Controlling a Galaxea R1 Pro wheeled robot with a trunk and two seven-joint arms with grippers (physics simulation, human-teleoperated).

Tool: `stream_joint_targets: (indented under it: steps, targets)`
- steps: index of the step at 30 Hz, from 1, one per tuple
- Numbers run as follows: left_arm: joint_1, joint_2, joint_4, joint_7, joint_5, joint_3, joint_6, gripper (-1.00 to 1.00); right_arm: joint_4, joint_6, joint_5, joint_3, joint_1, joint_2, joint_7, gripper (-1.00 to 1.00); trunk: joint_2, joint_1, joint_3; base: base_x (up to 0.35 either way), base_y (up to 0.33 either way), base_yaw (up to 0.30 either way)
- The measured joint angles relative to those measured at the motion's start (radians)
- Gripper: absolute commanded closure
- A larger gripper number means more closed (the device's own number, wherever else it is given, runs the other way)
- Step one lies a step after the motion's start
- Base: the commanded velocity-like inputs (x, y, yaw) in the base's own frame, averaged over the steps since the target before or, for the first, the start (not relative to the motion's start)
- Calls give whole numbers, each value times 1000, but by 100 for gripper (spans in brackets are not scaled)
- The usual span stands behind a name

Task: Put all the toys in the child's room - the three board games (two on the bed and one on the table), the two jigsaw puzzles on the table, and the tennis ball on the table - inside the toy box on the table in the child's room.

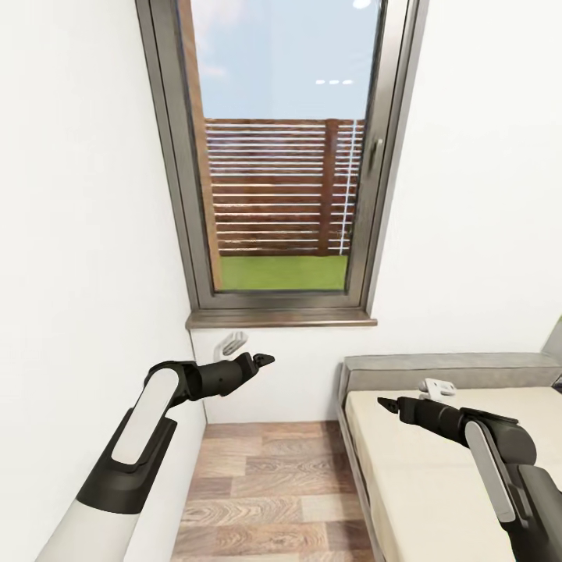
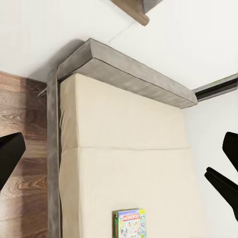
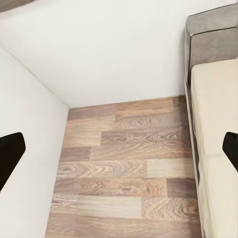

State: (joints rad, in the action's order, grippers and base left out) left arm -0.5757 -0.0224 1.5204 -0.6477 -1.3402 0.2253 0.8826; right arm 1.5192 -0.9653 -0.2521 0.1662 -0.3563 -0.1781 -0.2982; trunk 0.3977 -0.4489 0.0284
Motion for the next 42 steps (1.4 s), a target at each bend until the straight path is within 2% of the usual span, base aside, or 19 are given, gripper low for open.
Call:
stream_joint_targets:
  steps: [27, 42]
  targets:
    - [0, 0, 0, 0, 0, 0, 0, -100, 2, -10, -3, 5, 0, -2, -1, -100, 0, 0, 0, 38, 0, 0]
    - [0, 0, 0, 0, 0, 0, 0, -100, 10, -10, -5, 6, 0, -3, -1, -100, 0, 0, 0, 1, 73, -3]
